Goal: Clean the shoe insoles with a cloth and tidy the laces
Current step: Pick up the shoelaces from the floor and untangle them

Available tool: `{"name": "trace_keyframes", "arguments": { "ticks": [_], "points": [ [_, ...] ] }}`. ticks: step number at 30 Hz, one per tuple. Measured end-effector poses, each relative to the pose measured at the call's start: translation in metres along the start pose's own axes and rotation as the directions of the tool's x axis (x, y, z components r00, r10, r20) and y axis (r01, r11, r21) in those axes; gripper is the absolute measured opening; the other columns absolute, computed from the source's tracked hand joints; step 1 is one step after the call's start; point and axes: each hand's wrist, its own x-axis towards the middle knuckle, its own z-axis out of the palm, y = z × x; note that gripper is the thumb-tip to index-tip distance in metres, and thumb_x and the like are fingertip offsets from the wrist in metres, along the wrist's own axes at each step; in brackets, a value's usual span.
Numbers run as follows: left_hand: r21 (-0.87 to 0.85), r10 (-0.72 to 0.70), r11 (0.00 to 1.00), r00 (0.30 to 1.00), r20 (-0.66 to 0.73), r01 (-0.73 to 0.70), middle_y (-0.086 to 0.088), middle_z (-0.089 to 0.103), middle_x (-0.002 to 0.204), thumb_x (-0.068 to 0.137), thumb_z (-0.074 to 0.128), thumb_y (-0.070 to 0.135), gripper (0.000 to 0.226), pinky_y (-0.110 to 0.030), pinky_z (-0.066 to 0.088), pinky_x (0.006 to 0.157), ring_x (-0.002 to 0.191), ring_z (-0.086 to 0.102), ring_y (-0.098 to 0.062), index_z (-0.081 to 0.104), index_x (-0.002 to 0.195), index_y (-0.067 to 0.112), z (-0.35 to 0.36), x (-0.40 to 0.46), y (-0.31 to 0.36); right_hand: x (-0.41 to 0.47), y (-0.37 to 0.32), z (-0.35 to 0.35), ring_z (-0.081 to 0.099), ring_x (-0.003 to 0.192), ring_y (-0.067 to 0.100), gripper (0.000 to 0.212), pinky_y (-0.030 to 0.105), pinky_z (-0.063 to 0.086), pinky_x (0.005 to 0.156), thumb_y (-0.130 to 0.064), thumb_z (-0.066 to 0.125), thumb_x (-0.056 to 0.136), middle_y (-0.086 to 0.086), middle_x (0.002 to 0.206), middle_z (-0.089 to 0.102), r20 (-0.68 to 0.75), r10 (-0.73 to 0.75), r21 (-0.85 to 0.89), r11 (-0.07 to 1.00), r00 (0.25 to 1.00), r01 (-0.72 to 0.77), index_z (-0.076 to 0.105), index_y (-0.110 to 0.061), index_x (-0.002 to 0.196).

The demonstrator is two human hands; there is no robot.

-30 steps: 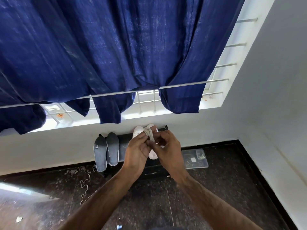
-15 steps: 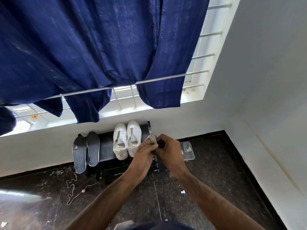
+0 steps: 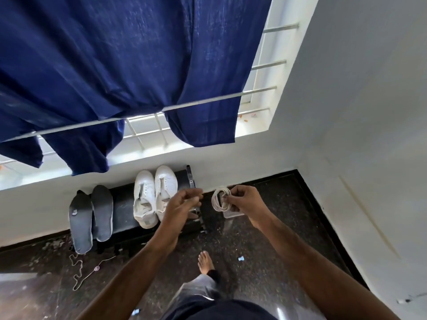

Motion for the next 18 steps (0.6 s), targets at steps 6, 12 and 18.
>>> {"name": "trace_keyframes", "arguments": {
  "ticks": [6, 12, 18],
  "points": [
    [0.001, -0.187, 0.981, 0.938, 0.292, 0.195, -0.003, 0.069, 0.123, 0.094, 0.062, 0.044, 0.040, -0.041, 0.060, 0.087, 0.108, 0.070, -0.023, 0.058, 0.128, 0.024, 0.038, 0.079, -0.008, 0.045, -0.003, -0.016, 0.060, 0.053, 0.012, 0.014, 0.020, 0.048, 0.050, -0.009, 0.080, 0.086, 0.003, 0.063, 0.067, 0.091, 0.086, 0.050, 0.995, 0.992, -0.091, 0.068, -0.006, 0.082],
    [0.115, -0.128, 0.988, 0.970, 0.205, 0.106, -0.007, 0.071, 0.100, 0.091, 0.071, 0.011, 0.020, -0.033, 0.062, 0.060, 0.083, 0.074, -0.018, 0.064, 0.101, 0.027, 0.061, 0.142, -0.028, 0.094, 0.001, -0.028, 0.055, 0.045, -0.002, 0.011, 0.012, 0.041, 0.044, -0.004, 0.067, 0.096, 0.001, 0.065, 0.062, 0.090, 0.137, 0.009, 0.990, 0.987, -0.138, 0.063, -0.006, 0.086],
    [0.107, -0.171, 0.982, 0.978, 0.122, 0.159, -0.004, 0.070, 0.091, 0.092, 0.070, 0.009, 0.017, -0.030, 0.059, 0.054, 0.075, 0.072, -0.013, 0.064, 0.105, 0.017, 0.087, 0.181, -0.057, 0.138, 0.033, -0.044, 0.067, 0.068, 0.012, 0.006, 0.023, 0.057, 0.062, -0.005, 0.068, 0.095, 0.011, 0.086, 0.068, 0.152, 0.249, 0.191, 0.942, 0.957, -0.275, 0.065, -0.005, 0.100]
  ]
}}
